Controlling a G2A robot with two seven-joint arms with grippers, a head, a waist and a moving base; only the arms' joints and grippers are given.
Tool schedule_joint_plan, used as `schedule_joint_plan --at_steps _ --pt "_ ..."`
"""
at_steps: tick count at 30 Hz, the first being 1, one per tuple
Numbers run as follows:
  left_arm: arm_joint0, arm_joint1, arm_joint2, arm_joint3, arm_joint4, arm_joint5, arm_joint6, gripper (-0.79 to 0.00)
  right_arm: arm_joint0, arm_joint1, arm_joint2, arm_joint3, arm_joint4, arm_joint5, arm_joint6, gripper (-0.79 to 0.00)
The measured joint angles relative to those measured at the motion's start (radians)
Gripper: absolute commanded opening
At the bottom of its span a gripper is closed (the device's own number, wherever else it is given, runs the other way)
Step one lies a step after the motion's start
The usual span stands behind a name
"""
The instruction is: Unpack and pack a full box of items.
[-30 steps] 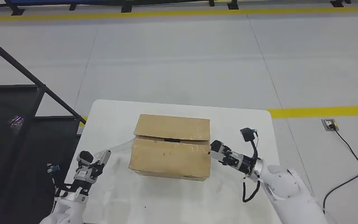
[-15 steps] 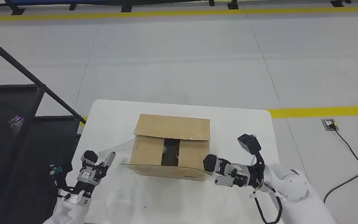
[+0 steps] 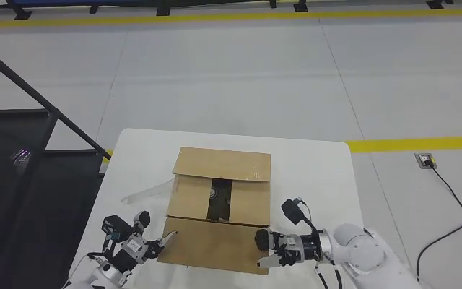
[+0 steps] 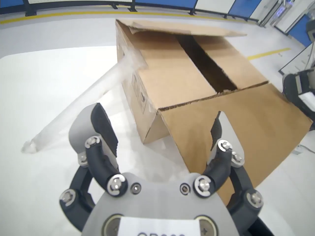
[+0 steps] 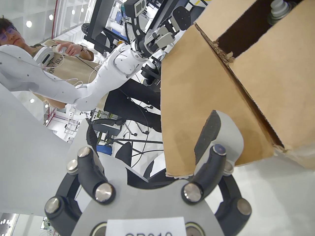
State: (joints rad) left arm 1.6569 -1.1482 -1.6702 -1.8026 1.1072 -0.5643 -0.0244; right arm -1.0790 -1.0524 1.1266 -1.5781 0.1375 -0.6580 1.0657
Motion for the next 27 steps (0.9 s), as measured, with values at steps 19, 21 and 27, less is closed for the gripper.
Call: schedule_joint_plan --at_steps 19,21,27 --pt "-0.001 0.005 0.029 0.028 0.121 -0.003 0.022 0.0 0.051 -0.014 0.023 0.023 0.141 0.108 -0.191 0.0" --pt "-0.002 0.005 0.034 0.025 0.122 0.0 0.019 0.0 0.06 -0.019 0.006 0.037 0.107 0.162 -0.23 0.0" --pt "-0.003 0.006 0.049 0.013 0.156 0.015 0.03 0.0 0.151 -0.051 -0.069 0.15 0.109 0.325 -0.357 0.0"
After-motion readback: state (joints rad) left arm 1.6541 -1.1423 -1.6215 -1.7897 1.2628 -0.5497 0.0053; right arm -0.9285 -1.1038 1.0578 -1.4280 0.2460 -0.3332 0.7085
